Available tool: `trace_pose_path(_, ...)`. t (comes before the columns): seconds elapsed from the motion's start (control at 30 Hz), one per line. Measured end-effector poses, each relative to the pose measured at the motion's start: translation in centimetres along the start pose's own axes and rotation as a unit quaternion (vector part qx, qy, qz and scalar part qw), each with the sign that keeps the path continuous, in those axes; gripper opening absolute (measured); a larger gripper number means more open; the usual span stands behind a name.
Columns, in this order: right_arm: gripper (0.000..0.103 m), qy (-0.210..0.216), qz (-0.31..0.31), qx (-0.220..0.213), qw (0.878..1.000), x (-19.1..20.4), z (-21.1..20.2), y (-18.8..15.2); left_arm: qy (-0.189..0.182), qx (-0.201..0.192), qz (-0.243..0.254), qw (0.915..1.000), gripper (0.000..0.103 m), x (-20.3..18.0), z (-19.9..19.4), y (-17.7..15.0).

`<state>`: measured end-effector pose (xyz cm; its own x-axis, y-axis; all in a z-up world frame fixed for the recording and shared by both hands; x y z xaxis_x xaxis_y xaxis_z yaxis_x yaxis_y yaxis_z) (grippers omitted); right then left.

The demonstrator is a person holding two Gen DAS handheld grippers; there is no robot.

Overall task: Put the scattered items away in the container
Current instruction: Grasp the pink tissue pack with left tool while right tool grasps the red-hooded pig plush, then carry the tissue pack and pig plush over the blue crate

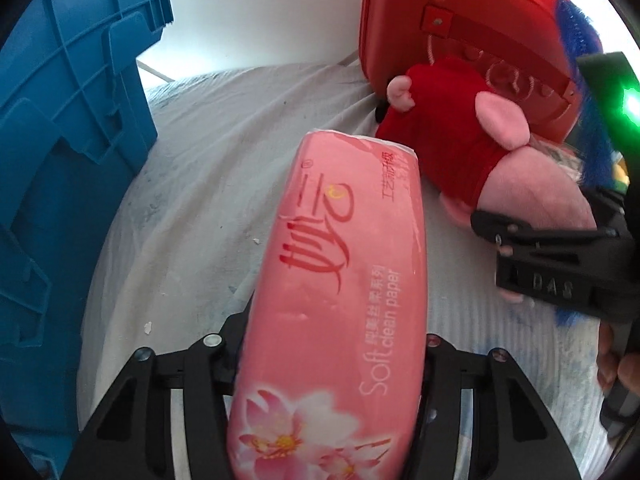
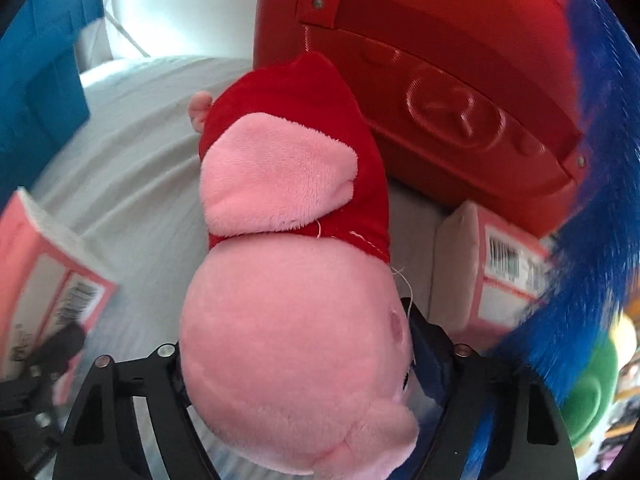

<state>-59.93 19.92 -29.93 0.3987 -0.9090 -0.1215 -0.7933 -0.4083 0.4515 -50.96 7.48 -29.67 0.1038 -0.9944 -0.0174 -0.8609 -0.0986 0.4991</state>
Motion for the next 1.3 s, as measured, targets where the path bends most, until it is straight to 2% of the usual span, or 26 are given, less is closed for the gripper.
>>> trace_pose_path(0.2,0.076,0.026,0.019,-0.03,0.999,-0.1,-6.1,-1.8,0.006,-0.043,0.006,0.999,0.052,-0.9,-4.9,0.6)
trace_pose_path(0.4,0.074,0.028,0.034,-0.097,0.994,-1.3,-15.8,-2.9,0.015,-0.109,0.01,0.9939,0.052,-1.9,-13.6,0.4)
trace_pose_path(0.6,0.074,0.03,0.024,-0.19,0.981,-1.3,-27.1,-5.4,0.04,-0.19,0.01,0.9809,0.052,-2.4,-24.3,-1.2)
trace_pose_path(0.73,0.074,0.041,0.01,-0.249,0.967,-0.1,-34.0,-6.4,0.067,-0.217,0.002,0.9739,0.052,-0.8,-30.5,-2.8)
trace_pose_path(0.87,0.074,0.049,-0.011,-0.291,0.955,3.0,-40.0,-7.3,0.085,-0.238,-0.01,0.9675,0.052,3.0,-35.3,-3.8)
trace_pose_path(1.07,0.074,0.078,-0.026,-0.335,0.939,11.9,-45.4,-5.2,0.098,-0.258,-0.004,0.9612,0.052,12.4,-41.6,-4.9)
trace_pose_path(1.17,0.074,0.08,-0.027,-0.35,0.933,17.6,-47.3,-3.8,0.123,-0.252,-0.002,0.96,0.052,19.2,-42.8,-4.8)
trace_pose_path(1.3,0.074,0.099,-0.028,-0.34,0.935,25.4,-47.6,-1.1,0.144,-0.212,-0.001,0.9664,0.052,27.6,-42.1,-4.2)
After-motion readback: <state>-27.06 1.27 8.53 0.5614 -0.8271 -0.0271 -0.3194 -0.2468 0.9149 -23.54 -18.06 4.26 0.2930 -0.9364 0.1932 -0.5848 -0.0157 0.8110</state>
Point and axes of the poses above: each gripper's, at about its wrist camera, not at the fingertips, and z roughly the way its jaws point, x to its left, y to its top, the point moved 1 cm from there along z, roughly the way its jaws point, and after that the axes turned 1 degree about z, right-handed, at the moved point
